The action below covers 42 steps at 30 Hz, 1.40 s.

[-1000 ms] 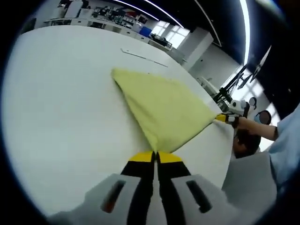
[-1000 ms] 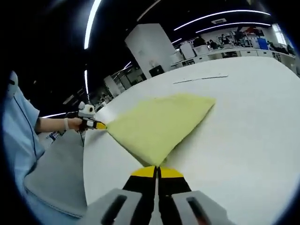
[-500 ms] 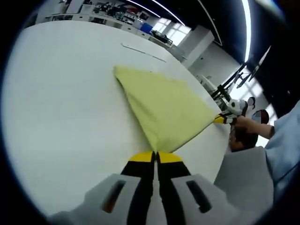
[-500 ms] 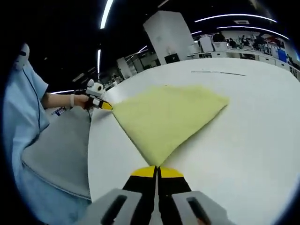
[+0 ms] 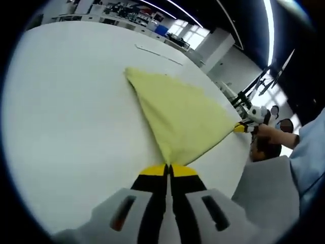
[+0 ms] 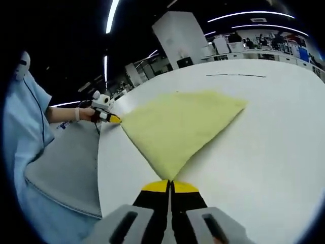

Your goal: Fold the garment on the visible template until the final outline fits inside the template.

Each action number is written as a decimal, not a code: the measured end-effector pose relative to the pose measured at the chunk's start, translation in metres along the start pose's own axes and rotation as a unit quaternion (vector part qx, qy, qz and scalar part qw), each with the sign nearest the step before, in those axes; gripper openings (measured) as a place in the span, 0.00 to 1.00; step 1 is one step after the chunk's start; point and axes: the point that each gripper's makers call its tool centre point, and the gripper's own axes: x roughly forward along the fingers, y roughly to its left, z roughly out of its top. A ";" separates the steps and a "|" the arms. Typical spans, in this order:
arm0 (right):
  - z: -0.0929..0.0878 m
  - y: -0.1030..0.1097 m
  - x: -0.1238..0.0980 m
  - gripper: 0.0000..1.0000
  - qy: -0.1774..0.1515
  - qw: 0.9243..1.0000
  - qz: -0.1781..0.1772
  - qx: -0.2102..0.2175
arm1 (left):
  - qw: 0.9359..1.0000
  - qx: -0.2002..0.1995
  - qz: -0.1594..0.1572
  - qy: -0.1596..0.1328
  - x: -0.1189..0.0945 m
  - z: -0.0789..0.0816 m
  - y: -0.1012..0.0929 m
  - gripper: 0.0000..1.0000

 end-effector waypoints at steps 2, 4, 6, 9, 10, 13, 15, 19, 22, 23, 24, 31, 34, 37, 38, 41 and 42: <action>-0.001 0.001 0.000 0.00 0.000 1.000 0.002 0.003 | 1.000 0.003 0.004 -0.004 0.000 0.000 0.000 0.00; -0.002 0.003 0.000 0.00 0.001 1.000 0.004 0.006 | 1.000 0.004 0.005 -0.009 0.000 0.000 0.000 0.00; -0.001 0.002 0.000 0.00 -0.002 1.000 0.003 0.009 | 1.000 0.003 0.006 -0.013 0.000 0.000 0.001 0.00; 0.000 0.002 0.000 0.00 -0.005 1.000 0.002 0.016 | 1.000 0.010 0.006 -0.015 0.000 0.000 0.001 0.00; 0.000 0.002 0.000 0.00 -0.005 1.000 0.002 0.018 | 1.000 0.010 0.007 -0.016 0.000 0.001 0.001 0.00; 0.000 0.002 0.000 0.00 -0.006 1.000 -0.003 0.022 | 1.000 0.020 0.004 -0.015 0.000 0.000 -0.001 0.00; 0.003 0.001 -0.002 0.00 -0.015 1.000 -0.009 0.026 | 1.000 0.024 0.000 -0.017 0.000 0.001 -0.002 0.05; 0.009 0.000 -0.010 0.06 -0.028 0.999 -0.021 0.026 | 0.998 0.038 0.004 -0.043 -0.003 0.013 -0.006 0.28; 0.019 0.000 -0.017 0.15 -0.051 0.998 -0.028 0.026 | 0.997 0.056 0.008 -0.052 -0.006 0.018 -0.007 0.43; 0.022 0.001 -0.020 0.19 -0.055 0.998 -0.033 0.025 | 0.997 0.061 0.007 -0.055 -0.007 0.020 -0.008 0.46; 0.024 0.001 -0.022 0.21 -0.056 0.998 -0.036 0.023 | 0.996 0.070 0.009 -0.062 -0.008 0.023 -0.008 0.49; 0.033 -0.001 -0.030 0.42 -0.069 0.996 -0.060 0.006 | 0.991 0.103 0.020 -0.087 -0.015 0.033 -0.014 0.80; 0.037 0.004 -0.033 0.52 -0.070 0.995 -0.074 0.001 | 0.987 0.133 0.027 -0.085 -0.017 0.033 -0.019 0.90; 0.037 0.011 -0.034 0.62 -0.070 0.994 -0.086 -0.005 | 0.984 0.153 0.040 -0.081 -0.021 0.030 -0.021 0.99; 0.036 0.014 -0.034 0.69 -0.071 0.993 -0.093 -0.009 | 0.984 0.157 0.040 -0.076 -0.022 0.028 -0.023 0.99; 0.034 0.018 -0.032 0.86 -0.072 0.992 -0.103 -0.011 | 0.981 0.169 0.039 -0.086 -0.025 0.031 -0.029 0.99; 0.033 0.018 -0.032 0.90 -0.072 0.991 -0.108 -0.013 | 0.981 0.170 0.041 -0.087 -0.025 0.032 -0.029 0.99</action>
